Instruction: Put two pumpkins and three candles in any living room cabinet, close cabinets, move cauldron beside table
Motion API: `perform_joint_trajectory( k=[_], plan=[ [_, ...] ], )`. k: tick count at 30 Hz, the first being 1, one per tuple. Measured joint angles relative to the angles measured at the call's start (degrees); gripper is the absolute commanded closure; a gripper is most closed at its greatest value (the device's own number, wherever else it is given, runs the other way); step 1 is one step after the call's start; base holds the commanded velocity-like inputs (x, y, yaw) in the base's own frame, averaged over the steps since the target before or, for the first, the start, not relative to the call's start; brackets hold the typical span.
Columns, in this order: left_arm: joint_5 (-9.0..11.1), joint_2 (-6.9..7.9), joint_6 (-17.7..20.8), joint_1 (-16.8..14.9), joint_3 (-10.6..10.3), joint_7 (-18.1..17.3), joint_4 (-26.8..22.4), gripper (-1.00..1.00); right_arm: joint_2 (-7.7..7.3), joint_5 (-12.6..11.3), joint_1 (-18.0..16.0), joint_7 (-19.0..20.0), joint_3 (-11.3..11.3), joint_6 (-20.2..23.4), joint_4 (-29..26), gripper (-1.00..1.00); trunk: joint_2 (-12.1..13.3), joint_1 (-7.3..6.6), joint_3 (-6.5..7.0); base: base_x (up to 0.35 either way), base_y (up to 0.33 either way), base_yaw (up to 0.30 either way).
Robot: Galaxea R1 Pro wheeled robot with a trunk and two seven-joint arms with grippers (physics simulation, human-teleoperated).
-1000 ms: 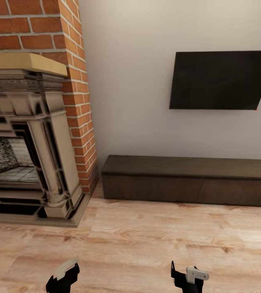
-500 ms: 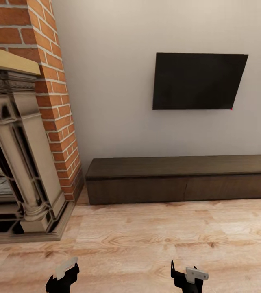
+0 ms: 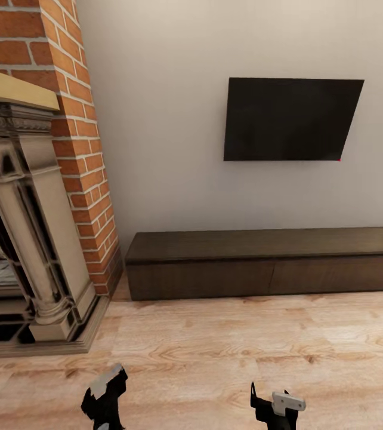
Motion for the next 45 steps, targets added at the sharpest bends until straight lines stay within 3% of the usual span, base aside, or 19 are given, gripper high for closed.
perform_joint_trajectory(
  k=[1,2,3,4,5,6,8,10,12,14,15,16,17,19,21,28,33,38,45],
  plan=[
    [-0.1,0.01,0.0,0.1,-0.4,1.0,-0.4,-1.00,0.00,0.0,0.0,0.0,0.0,0.0,0.0,-1.00,0.0,0.00,0.00,0.000,0.000,0.000],
    [-0.2,0.64,10.3,0.2,-1.6,2.7,-3.5,-1.00,-0.07,0.0,0.0,0.1,0.0,0.0,-0.2,-1.00,0.0,0.00,0.00,0.000,0.000,0.000],
    [-0.3,1.66,12.9,0.3,-1.6,2.8,-5.8,-1.00,-0.08,0.0,0.0,0.0,0.0,0.0,-0.5,-1.00,0.0,0.00,0.00,0.000,0.000,0.000],
    [-0.2,7.18,18.7,0.3,-2.0,4.1,-16.4,-1.00,-0.05,-0.8,-0.6,-0.1,-0.1,3.3,-2.8,-1.00,0.0,0.00,0.01,0.000,0.000,0.000],
    [-0.4,9.18,20.9,0.3,-2.3,4.8,-23.1,-1.00,-0.04,-1.2,-1.1,-0.1,-0.1,4.9,-3.6,-1.00,0.0,0.00,0.01,0.000,0.000,0.000],
    [-0.4,12.98,24.8,0.2,-2.5,7.1,-32.4,-1.00,-0.02,-2.8,-3.2,-0.1,-0.2,9.7,-5.6,-1.00,0.0,-0.01,0.02,0.000,0.000,0.000],
    [-0.3,15.28,27.1,0.3,-2.6,9.6,-39.5,-1.00,-0.04,-5.0,-6.3,-0.1,-0.3,14.4,-6.9,-1.00,0.0,0.00,0.01,0.000,0.000,0.000],
    [-0.4,16.23,27.9,0.3,-2.6,11.3,-43.1,-1.00,-0.05,-7.1,-8.6,0.0,-0.4,17.1,-7.4,-1.00,0.0,0.00,0.01,0.000,0.000,0.000],
    [-0.5,18.10,28.9,0.3,-2.7,14.3,-49.3,-1.00,-0.10,-12.5,-12.7,0.1,-0.3,21.3,-8.0,-1.00,0.0,0.00,0.01,0.000,0.000,0.000],
    [-0.5,19.11,29.1,0.3,-2.7,15.6,-52.4,-1.00,-0.14,-16.0,-14.8,0.1,-0.4,23.3,-8.1,-1.00,0.0,0.00,0.01,0.000,0.000,0.000],
    [-0.6,19.94,29.3,0.3,-2.8,16.5,-55.1,-1.00,-0.27,-19.8,-16.6,0.2,-0.4,25.2,-8.2,-1.00,0.0,0.00,0.01,0.000,0.000,0.000],
    [-0.6,20.32,29.4,0.3,-2.8,16.8,-56.4,-1.00,-0.38,-22.0,-17.5,0.2,-0.5,26.3,-8.3,-1.00,0.0,0.00,0.01,0.000,0.000,0.000],
    [-0.7,20.85,29.5,0.3,-2.8,17.3,-58.4,-1.00,-0.63,-26.1,-19.0,0.3,-0.5,28.4,-8.3,-1.00,0.0,0.00,0.01,0.000,0.000,0.000],
    [-0.7,21.21,29.5,0.3,-2.8,17.6,-59.7,-1.00,-0.86,-30.4,-20.4,0.3,-0.5,30.5,-8.4,-1.00,0.0,0.00,0.00,0.000,0.000,0.000],
    [-0.8,21.57,29.4,0.3,-2.8,17.8,-61.1,-1.00,-1.12,-37.5,-22.3,0.4,-0.5,33.6,-8.7,-1.00,0.0,0.00,0.01,0.000,0.000,0.000],
    [-0.7,22.08,29.2,0.3,-3.2,18.0,-62.0,-1.00,-1.28,-47.6,-23.7,1.0,-0.4,39.4,-12.4,-1.00,0.0,-0.02,0.00,0.058,0.000,0.000],
    [-0.5,22.54,28.0,0.3,-6.3,18.0,-61.7,-1.00,-1.80,-50.4,-23.8,4.5,-0.2,41.1,-12.9,-1.00,0.0,-0.03,0.00,0.281,0.000,0.000],
    [-0.5,23.10,25.6,0.3,-7.1,17.9,-59.7,-1.00,-2.11,-50.8,-23.8,5.4,-0.1,41.3,-13.1,-1.00,0.0,-0.03,0.00,0.298,0.000,0.000],
    [-0.4,23.54,25.5,0.3,-7.1,17.8,-59.6,-1.00,-2.23,-50.8,-23.6,6.2,-0.1,41.4,-13.2,-1.00,0.0,-0.03,0.00,0.253,0.026,0.000]
  ],
)
